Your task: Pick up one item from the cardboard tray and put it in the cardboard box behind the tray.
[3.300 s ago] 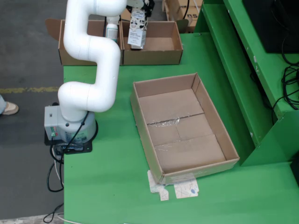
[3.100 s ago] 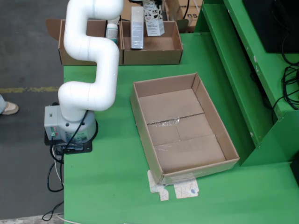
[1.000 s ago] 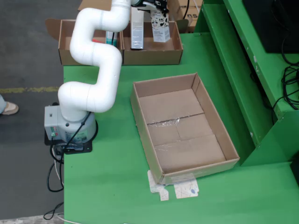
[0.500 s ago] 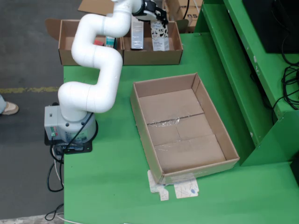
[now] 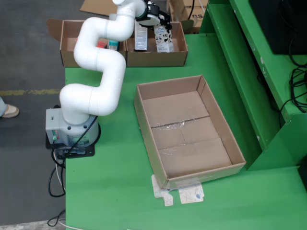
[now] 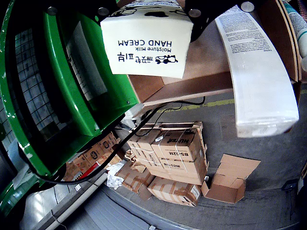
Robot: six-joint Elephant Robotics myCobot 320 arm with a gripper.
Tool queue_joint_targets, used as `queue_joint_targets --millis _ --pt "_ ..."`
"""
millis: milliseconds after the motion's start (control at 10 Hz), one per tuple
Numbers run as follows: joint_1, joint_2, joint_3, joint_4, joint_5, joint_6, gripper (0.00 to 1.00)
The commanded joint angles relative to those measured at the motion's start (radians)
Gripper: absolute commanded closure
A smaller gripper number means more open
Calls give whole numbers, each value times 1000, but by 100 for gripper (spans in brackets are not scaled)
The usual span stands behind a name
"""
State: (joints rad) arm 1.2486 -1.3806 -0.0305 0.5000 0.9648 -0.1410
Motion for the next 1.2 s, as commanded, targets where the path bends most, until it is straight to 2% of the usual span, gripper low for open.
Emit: queue_joint_targets --millis 0,700,1100 --pt "-6 33 31 12 -11 -14 100" --pt "-6 33 31 12 -11 -16 100" --pt "-6 33 31 12 -11 -16 60"
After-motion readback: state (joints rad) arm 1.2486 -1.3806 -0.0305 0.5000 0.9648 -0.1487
